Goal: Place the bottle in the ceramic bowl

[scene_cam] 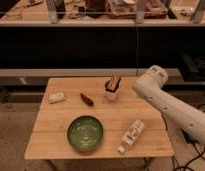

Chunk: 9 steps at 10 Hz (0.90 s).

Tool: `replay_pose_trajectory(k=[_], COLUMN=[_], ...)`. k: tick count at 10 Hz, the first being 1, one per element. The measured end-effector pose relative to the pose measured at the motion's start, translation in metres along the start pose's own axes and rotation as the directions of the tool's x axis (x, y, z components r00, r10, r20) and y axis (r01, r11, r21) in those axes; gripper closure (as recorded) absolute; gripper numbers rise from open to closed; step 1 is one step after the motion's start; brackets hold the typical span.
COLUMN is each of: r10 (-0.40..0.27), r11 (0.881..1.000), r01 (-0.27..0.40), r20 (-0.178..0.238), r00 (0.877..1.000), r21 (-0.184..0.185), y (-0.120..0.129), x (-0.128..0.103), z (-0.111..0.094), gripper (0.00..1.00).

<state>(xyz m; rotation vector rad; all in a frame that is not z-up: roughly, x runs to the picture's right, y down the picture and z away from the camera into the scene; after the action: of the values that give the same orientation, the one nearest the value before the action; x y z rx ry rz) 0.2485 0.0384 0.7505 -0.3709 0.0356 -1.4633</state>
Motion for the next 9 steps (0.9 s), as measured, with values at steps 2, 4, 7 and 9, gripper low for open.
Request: replay_pose_trajectory(k=[2,4,7,9], r10=[0.033,0.055,0.057,0.03], r11=[0.999,0.995,0.976,0.968], r01=[-0.034,-0.072,-0.151,-0.173], r20=[0.069,0.204,0.488,0.599], r00=[0.997,0.977,0.871,0.8], r21=[0.019,0.075,0.155,0.183], y=[-0.004,-0.019,-0.037,-0.04], x=[-0.016,-0.04,-0.089,-0.112], z=[0.004,0.008,0.003,-0.012], gripper=[0.2,0.2,0.2,0.2])
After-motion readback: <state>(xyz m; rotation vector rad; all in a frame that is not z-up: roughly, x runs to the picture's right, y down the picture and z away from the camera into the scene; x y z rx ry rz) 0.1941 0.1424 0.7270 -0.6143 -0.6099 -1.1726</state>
